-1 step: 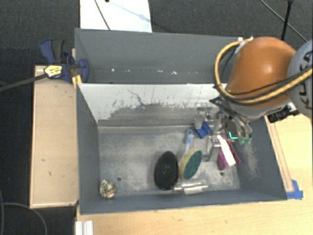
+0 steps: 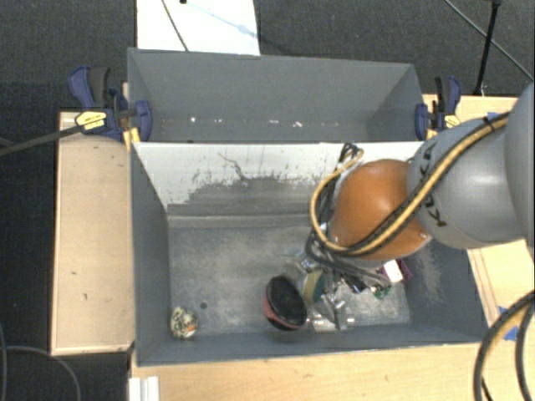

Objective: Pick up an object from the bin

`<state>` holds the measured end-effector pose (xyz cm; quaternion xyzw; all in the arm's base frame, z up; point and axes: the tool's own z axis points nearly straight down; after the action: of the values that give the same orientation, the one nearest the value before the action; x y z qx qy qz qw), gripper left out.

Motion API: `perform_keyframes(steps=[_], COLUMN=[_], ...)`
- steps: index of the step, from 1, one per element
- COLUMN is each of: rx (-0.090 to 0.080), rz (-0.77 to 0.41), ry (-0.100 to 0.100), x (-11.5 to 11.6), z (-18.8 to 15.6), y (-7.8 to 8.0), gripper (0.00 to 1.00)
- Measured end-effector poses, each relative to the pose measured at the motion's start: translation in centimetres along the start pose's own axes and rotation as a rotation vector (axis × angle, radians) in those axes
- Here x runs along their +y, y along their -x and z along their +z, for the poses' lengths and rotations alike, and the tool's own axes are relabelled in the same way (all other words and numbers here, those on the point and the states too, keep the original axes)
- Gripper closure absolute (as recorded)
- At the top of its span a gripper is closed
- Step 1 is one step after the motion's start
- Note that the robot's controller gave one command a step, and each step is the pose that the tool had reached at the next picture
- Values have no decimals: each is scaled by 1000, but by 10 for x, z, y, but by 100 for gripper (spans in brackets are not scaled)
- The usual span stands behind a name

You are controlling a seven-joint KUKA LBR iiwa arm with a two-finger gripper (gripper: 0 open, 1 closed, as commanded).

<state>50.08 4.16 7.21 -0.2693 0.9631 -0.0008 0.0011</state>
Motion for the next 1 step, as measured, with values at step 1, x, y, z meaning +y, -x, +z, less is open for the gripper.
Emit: perform_keyframes(steps=[1], rx=[-4], rz=[277], ry=[-2], x=[-63], z=[-30], y=[10], gripper=[0])
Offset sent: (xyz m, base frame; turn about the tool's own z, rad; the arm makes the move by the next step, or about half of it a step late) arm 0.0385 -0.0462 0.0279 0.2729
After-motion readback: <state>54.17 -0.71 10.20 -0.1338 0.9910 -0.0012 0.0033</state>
